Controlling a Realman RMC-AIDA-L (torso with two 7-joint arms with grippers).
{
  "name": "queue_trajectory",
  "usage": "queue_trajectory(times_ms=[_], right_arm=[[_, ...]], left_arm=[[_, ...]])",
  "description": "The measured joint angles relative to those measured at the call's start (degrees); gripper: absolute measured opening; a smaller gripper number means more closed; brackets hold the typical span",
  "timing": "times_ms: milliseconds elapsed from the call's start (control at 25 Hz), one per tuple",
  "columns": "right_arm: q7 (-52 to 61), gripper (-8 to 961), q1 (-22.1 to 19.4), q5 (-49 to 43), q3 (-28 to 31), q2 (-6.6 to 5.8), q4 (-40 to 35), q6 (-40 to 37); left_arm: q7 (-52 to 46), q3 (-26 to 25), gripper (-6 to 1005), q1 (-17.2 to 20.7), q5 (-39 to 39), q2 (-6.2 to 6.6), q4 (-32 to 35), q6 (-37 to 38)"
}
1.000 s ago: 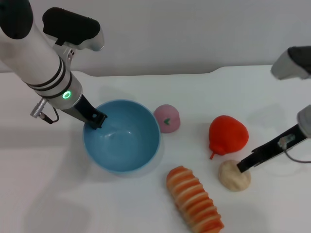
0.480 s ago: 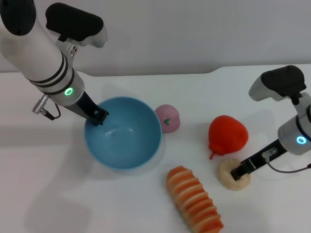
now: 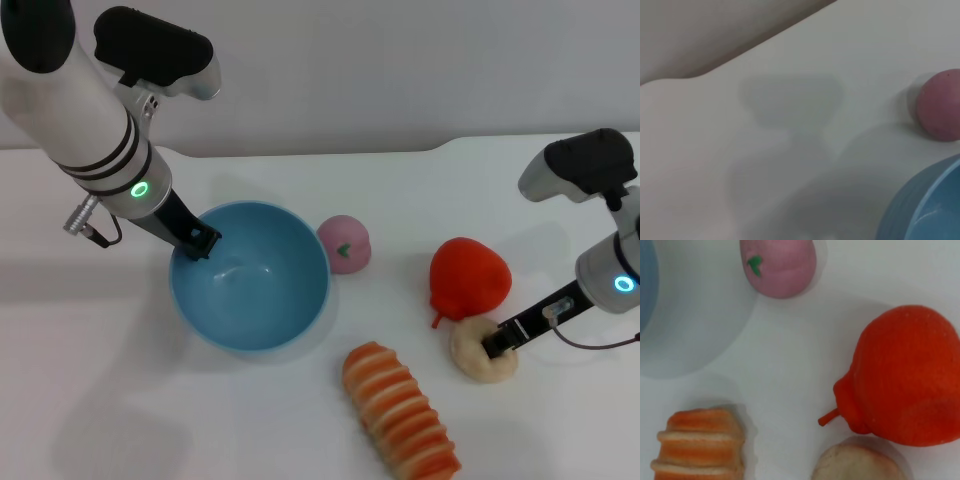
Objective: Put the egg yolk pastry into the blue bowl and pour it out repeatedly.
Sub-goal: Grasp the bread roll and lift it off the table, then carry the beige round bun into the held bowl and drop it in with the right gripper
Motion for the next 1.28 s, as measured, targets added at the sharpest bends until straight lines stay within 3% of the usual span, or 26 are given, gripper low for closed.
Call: queue_trajectory(times_ms=[360, 520, 640, 920, 1280], right_arm=[[-1.4, 199, -5.1, 3.0, 1.7, -0.10, -16.4, -11.7], [-5.8, 170, -5.9, 8.7, 4.8, -0.10, -21.8, -17.8], [-10.1, 159, -6.0, 18.6, 6.0, -0.11, -25.3, -19.6], [-15.1, 133, -4.7, 29.7, 4.9, -0.01, -24.4, -17.3], [-15.0, 45, -4.8, 30.6, 1.6, 0.09, -21.6, -13.9]], left_arm=[[0.7, 1.2, -1, -0.5, 0.0, -0.07, 0.0, 0.4], [0.5, 5.4, -1, -1.2, -0.3, -0.35, 0.0, 0.9], [0.3, 7.0, 0, -2.1, -0.9, -0.69, -0.1, 1.0], [0.2, 9.6, -1, -3.7, -6.3, -0.65, -1.1, 1.4], [0.2, 9.0, 0, -3.4, -8.5, -0.51, -5.4, 1.1]])
